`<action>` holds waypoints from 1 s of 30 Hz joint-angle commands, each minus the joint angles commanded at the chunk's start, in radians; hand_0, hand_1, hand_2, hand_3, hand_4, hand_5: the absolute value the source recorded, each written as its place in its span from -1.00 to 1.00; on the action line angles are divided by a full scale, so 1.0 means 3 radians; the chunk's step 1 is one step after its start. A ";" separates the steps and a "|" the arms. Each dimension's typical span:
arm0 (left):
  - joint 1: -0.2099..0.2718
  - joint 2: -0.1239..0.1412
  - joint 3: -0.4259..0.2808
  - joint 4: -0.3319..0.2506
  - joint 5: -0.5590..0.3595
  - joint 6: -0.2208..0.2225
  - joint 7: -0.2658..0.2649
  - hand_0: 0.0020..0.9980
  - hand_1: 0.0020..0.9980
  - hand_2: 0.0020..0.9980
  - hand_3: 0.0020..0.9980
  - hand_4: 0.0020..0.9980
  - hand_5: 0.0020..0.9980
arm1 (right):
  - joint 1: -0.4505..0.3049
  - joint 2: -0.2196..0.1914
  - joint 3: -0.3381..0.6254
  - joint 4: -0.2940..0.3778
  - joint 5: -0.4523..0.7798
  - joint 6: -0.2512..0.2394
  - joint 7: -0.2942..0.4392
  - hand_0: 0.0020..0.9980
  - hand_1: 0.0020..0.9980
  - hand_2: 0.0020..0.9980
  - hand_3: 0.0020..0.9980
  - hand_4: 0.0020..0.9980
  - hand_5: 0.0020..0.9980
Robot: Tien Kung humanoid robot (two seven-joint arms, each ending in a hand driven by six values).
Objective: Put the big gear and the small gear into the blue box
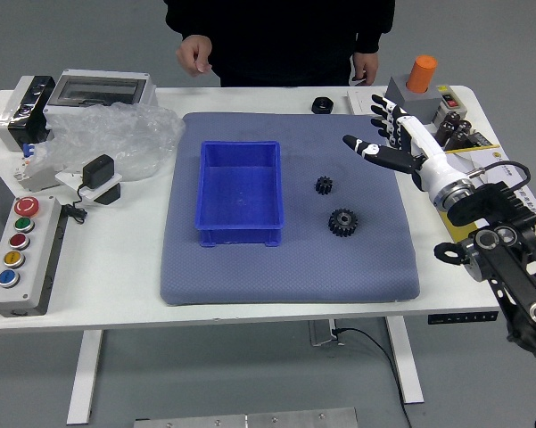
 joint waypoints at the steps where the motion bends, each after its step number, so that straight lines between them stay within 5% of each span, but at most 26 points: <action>1: 0.0000 0.0000 0.0000 0.0000 0.0000 0.0000 0.0000 0.63 0.60 0.62 0.68 0.26 -0.43 | -0.0001 -0.0003 -0.0005 0.0001 -0.0005 0.0000 -0.0006 1.00 0.92 1.00 1.00 0.70 -0.39; 14: -0.0015 0.0006 0.0010 0.0000 -0.0021 0.0004 0.0001 0.63 0.60 0.62 0.68 0.27 -0.43 | 0.0031 -0.0219 -0.0370 0.0057 -0.0423 0.0034 -0.0534 0.83 0.67 0.87 0.94 0.69 -0.43; 30: -0.0021 0.0014 -0.0003 0.0000 0.0004 -0.0002 0.0008 0.63 0.60 0.62 0.68 0.27 -0.43 | 0.0312 -0.0390 -0.0902 0.0196 -0.1378 0.0508 -0.1427 0.75 0.63 0.86 0.97 0.72 -0.46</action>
